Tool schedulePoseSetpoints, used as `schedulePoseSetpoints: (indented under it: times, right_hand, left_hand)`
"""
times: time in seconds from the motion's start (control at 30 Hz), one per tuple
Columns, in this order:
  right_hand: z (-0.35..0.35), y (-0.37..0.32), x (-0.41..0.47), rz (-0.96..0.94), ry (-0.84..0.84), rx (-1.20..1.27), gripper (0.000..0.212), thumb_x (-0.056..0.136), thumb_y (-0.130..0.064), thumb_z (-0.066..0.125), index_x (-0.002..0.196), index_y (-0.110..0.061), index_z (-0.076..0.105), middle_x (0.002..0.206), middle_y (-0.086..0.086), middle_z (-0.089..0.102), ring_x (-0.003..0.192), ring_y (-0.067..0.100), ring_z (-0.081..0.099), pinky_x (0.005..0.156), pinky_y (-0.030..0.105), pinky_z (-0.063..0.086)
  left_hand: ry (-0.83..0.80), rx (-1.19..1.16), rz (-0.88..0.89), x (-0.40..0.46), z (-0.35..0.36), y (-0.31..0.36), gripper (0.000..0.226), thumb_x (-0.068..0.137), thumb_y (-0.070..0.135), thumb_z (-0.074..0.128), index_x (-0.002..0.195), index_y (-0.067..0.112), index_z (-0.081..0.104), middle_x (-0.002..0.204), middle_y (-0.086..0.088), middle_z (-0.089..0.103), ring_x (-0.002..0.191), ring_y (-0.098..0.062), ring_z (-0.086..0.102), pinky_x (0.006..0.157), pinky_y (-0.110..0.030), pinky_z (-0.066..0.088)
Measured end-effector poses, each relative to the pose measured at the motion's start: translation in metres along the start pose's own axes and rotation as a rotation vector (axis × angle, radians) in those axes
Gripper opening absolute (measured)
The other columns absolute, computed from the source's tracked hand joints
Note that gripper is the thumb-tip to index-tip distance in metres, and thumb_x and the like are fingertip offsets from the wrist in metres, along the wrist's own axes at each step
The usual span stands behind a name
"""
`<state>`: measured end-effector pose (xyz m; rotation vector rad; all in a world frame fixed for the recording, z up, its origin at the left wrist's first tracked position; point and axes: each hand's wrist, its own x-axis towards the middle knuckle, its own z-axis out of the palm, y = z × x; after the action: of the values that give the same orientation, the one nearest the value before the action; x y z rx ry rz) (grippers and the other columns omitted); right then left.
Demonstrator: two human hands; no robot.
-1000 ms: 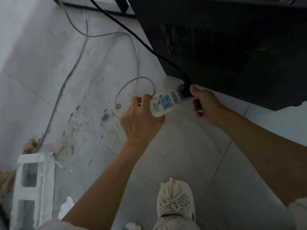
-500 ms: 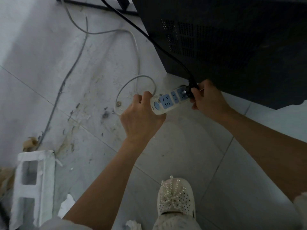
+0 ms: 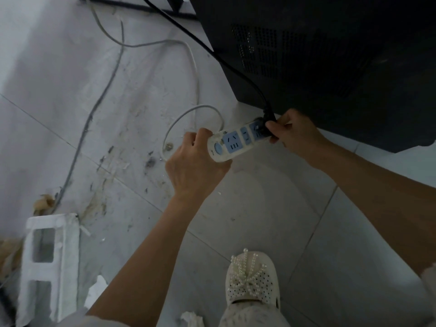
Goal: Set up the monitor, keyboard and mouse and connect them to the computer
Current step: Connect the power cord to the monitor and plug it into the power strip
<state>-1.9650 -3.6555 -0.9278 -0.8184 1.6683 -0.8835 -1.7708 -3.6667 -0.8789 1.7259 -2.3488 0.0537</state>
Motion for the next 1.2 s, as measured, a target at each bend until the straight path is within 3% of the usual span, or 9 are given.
schedulePoseSetpoints:
  times: [0.07, 0.13, 0.2, 0.37, 0.47, 0.63, 0.87, 1.07, 1.2]
  right_hand:
    - [-0.005, 0.003, 0.0, 0.101, -0.042, 0.084, 0.027, 0.088, -0.037, 0.061, 0.104, -0.016, 0.053, 0.106, 0.002, 0.055, 0.081, 0.006, 0.053, 0.064, 0.016, 0.042]
    - [-0.009, 0.004, -0.002, 0.231, -0.162, 0.212, 0.063, 0.08, -0.043, 0.067, 0.133, -0.017, 0.045, 0.127, -0.003, 0.047, 0.111, 0.011, 0.049, 0.084, 0.025, 0.046]
    - [-0.011, 0.004, -0.004, 0.282, -0.344, 0.363, 0.09, 0.063, -0.045, 0.076, 0.14, -0.014, 0.041, 0.139, -0.004, 0.045, 0.123, 0.012, 0.045, 0.091, 0.03, 0.046]
    - [-0.013, 0.001, -0.004, 0.296, -0.565, 0.388, 0.031, 0.07, -0.032, 0.063, 0.097, -0.018, 0.065, 0.098, -0.006, 0.068, 0.095, 0.008, 0.06, 0.089, 0.021, 0.044]
    - [-0.01, -0.001, -0.009, 0.279, -0.603, 0.306, 0.018, 0.083, -0.024, 0.06, 0.1, -0.016, 0.063, 0.095, -0.007, 0.066, 0.09, 0.005, 0.059, 0.084, 0.016, 0.047]
    - [0.011, -0.003, -0.018, 0.171, -0.492, 0.065, 0.034, 0.085, -0.023, 0.066, 0.114, -0.017, 0.051, 0.105, -0.003, 0.057, 0.102, 0.012, 0.053, 0.096, 0.029, 0.045]
    - [0.006, 0.0, -0.019, 0.156, -0.497, -0.002, 0.046, 0.084, -0.028, 0.066, 0.124, -0.012, 0.049, 0.12, 0.003, 0.055, 0.107, 0.016, 0.053, 0.096, 0.033, 0.046]
    - [0.008, 0.004, -0.019, 0.195, -0.456, 0.082, 0.066, 0.085, -0.028, 0.065, 0.142, -0.015, 0.035, 0.138, 0.003, 0.041, 0.118, 0.017, 0.05, 0.092, 0.029, 0.048]
    - [0.009, 0.003, -0.024, 0.206, -0.421, 0.032, 0.065, 0.085, -0.03, 0.066, 0.14, -0.017, 0.033, 0.136, 0.008, 0.041, 0.11, 0.019, 0.052, 0.091, 0.032, 0.049]
  left_hand:
    - [-0.065, -0.048, -0.038, 0.002, -0.002, -0.006, 0.054, 0.054, 0.041, 0.086, 0.095, 0.014, 0.062, 0.084, -0.003, 0.064, 0.065, -0.02, 0.06, 0.054, -0.017, 0.021]
    - [-0.193, -0.11, -0.095, 0.001, -0.001, -0.014, 0.058, 0.059, 0.042, 0.084, 0.104, 0.017, 0.059, 0.096, 0.001, 0.063, 0.081, -0.017, 0.059, 0.063, -0.024, 0.025]
    - [-0.255, -0.173, -0.09, 0.0, 0.002, -0.022, 0.06, 0.059, 0.041, 0.085, 0.107, 0.018, 0.057, 0.1, 0.004, 0.062, 0.084, -0.013, 0.056, 0.067, -0.024, 0.028]
    - [-0.378, -0.298, -0.077, 0.001, 0.005, -0.035, 0.06, 0.059, 0.034, 0.086, 0.105, 0.019, 0.052, 0.097, 0.006, 0.058, 0.082, -0.013, 0.055, 0.069, -0.03, 0.043]
    - [-0.461, -0.237, -0.021, 0.008, 0.005, -0.038, 0.06, 0.062, 0.03, 0.085, 0.109, 0.017, 0.05, 0.099, 0.006, 0.05, 0.086, -0.014, 0.049, 0.072, -0.031, 0.044]
    - [-0.677, -0.098, 0.043, 0.012, 0.016, -0.05, 0.069, 0.071, 0.022, 0.079, 0.131, 0.021, 0.046, 0.114, -0.003, 0.047, 0.102, -0.021, 0.047, 0.079, -0.027, 0.038]
    - [-0.727, -0.121, 0.047, 0.01, 0.019, -0.046, 0.073, 0.069, 0.017, 0.078, 0.134, 0.019, 0.045, 0.109, -0.003, 0.047, 0.094, -0.019, 0.046, 0.078, -0.03, 0.041]
    - [-0.834, 0.149, 0.124, 0.009, 0.016, -0.031, 0.063, 0.07, 0.041, 0.075, 0.123, 0.022, 0.045, 0.109, 0.001, 0.057, 0.092, -0.021, 0.056, 0.075, -0.032, 0.048]
    - [-0.896, 0.04, 0.033, 0.0, 0.029, -0.005, 0.068, 0.073, 0.056, 0.068, 0.126, 0.027, 0.039, 0.105, 0.007, 0.056, 0.089, -0.018, 0.056, 0.075, -0.031, 0.047]
